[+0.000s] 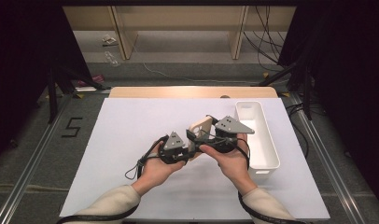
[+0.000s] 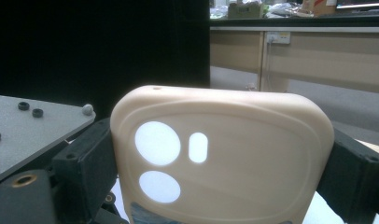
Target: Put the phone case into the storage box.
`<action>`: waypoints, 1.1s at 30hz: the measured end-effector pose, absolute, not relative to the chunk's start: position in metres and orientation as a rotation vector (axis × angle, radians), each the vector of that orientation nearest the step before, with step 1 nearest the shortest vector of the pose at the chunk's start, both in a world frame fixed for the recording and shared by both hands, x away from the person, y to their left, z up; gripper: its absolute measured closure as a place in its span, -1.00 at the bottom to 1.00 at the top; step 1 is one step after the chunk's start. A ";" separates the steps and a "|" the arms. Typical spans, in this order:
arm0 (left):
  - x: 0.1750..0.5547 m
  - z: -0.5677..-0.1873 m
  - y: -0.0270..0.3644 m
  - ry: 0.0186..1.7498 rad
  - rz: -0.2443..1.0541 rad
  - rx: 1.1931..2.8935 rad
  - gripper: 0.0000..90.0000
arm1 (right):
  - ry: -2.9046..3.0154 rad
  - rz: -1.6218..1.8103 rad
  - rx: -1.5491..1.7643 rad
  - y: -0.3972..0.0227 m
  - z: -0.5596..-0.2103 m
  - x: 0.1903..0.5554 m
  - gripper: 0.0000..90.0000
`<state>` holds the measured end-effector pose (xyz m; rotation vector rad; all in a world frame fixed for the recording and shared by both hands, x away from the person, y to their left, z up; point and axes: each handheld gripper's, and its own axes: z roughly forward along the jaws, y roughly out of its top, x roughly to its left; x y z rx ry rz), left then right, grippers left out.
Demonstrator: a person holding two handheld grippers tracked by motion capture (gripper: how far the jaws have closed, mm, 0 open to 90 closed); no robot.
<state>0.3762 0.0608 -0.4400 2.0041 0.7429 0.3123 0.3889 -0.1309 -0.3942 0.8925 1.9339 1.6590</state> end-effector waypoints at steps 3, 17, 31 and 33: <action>0.376 -0.439 0.062 0.736 0.313 2.006 0.76 | 1.934 1.655 0.895 -0.131 -0.393 0.388 -0.73; 0.363 -0.428 0.071 0.625 0.341 2.038 -0.09 | 1.897 1.668 0.912 -0.134 -0.383 0.387 -0.72; 0.343 -0.422 0.122 0.665 0.465 2.049 -1.00 | 1.865 1.638 0.935 -0.143 -0.378 0.390 -0.72; 0.342 -0.423 0.129 0.677 0.471 2.045 -1.00 | 1.860 1.633 0.945 -0.145 -0.377 0.391 -0.72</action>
